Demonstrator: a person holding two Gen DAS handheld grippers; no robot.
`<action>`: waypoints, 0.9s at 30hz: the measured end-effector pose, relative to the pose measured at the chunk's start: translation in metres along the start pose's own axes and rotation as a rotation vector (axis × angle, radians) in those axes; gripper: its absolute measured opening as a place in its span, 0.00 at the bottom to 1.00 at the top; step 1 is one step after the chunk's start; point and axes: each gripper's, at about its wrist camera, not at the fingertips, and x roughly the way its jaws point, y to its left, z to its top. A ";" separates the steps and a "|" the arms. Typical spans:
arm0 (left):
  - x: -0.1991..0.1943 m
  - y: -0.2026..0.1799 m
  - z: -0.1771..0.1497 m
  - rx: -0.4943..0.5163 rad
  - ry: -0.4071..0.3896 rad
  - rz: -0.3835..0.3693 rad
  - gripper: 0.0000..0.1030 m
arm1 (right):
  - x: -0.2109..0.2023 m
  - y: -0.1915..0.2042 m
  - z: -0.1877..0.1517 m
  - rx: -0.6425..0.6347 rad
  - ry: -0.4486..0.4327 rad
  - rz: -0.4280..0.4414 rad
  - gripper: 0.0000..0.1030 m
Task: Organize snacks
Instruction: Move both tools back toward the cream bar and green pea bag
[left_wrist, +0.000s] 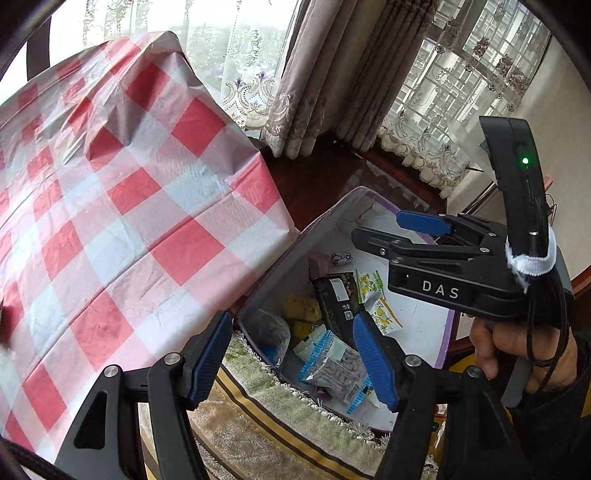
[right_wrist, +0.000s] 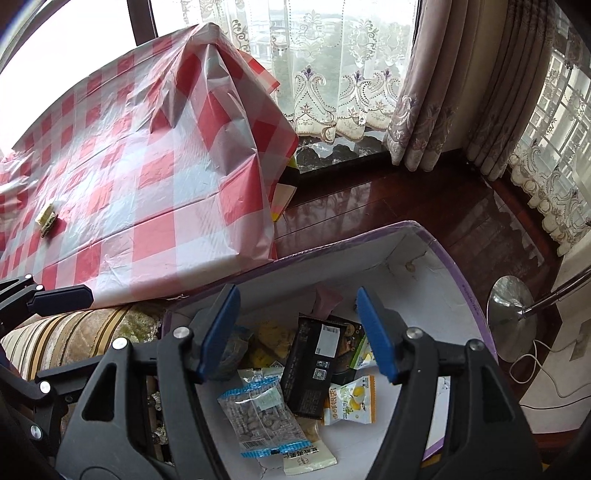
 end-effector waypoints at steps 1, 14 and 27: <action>-0.001 0.002 0.000 -0.004 -0.004 0.001 0.67 | 0.000 0.002 0.000 -0.004 0.000 0.001 0.67; -0.025 0.050 0.004 -0.063 -0.090 0.091 0.67 | 0.007 0.044 0.005 -0.085 0.023 0.036 0.67; -0.068 0.159 0.003 -0.237 -0.197 0.226 0.67 | 0.013 0.121 0.020 -0.212 0.035 0.105 0.67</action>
